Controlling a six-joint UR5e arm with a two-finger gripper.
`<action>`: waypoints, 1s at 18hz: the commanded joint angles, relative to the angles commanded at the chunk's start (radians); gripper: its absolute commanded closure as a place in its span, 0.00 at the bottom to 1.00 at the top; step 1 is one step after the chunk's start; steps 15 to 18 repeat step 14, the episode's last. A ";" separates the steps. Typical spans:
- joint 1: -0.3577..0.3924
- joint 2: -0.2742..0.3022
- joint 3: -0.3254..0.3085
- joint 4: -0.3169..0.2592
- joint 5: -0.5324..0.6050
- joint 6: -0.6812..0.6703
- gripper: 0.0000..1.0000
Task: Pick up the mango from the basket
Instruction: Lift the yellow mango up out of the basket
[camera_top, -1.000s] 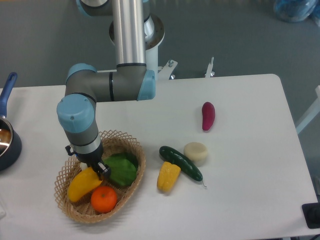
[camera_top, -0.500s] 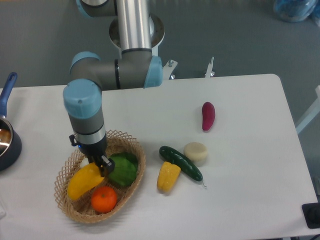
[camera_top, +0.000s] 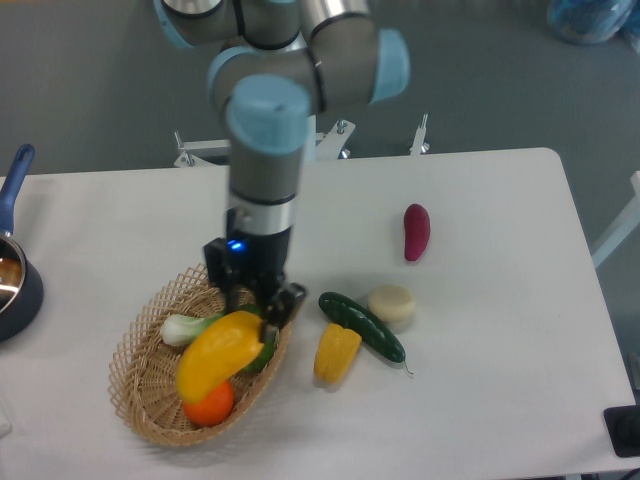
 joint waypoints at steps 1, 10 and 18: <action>0.018 0.000 0.018 0.000 -0.017 -0.002 0.62; 0.152 0.015 0.035 -0.002 -0.117 0.023 0.61; 0.169 0.015 0.032 -0.002 -0.117 0.052 0.61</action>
